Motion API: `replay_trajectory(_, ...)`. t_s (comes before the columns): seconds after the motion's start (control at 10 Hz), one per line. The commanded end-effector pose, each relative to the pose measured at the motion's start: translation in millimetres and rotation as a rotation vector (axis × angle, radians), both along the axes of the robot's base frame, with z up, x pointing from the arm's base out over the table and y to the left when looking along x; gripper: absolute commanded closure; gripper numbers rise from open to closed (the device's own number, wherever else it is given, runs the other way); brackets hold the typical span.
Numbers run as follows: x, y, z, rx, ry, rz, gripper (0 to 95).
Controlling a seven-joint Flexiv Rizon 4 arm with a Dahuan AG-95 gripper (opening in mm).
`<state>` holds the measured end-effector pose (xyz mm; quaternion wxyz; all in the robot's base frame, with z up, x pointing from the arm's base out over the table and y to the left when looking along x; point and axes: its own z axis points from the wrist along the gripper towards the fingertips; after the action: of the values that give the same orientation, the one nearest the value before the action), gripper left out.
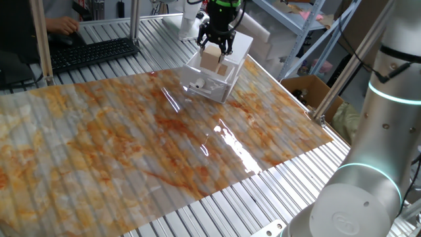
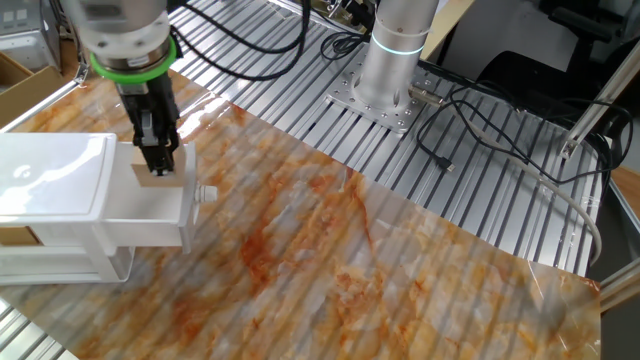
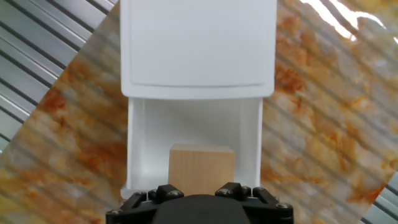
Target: Take something out of a drawer
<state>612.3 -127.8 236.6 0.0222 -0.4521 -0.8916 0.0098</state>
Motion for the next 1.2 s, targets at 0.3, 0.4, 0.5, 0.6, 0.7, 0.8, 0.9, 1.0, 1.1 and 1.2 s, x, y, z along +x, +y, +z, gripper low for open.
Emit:
replay_trajectory(0.3, -10.8, 13.3, 10.5, 0.003, 0.010, 0.012, 95.0)
replay_trajectory(0.4, -10.8, 13.3, 10.5, 0.005, 0.010, 0.012, 95.0)
replay_trajectory(0.5, -10.8, 13.3, 10.5, 0.019, 0.014, 0.015, 95.0)
replay_trajectory(0.6, -10.8, 13.3, 10.5, 0.024, 0.011, 0.019, 95.0)
replay_trajectory(0.7, -10.8, 13.3, 10.5, 0.020, 0.011, 0.032, 95.0)
replay_trajectory(0.8, -10.8, 13.3, 10.5, 0.015, 0.011, 0.044, 95.0)
replay_trajectory(0.9, -10.8, 13.3, 10.5, 0.012, 0.010, 0.053, 95.0)
replay_trajectory(1.0, -10.8, 13.3, 10.5, 0.001, 0.004, 0.079, 95.0)
replay_trajectory(1.1, -10.8, 13.3, 10.5, -0.008, 0.002, 0.113, 95.0)
replay_trajectory(1.2, -10.8, 13.3, 10.5, -0.006, 0.001, 0.153, 95.0)
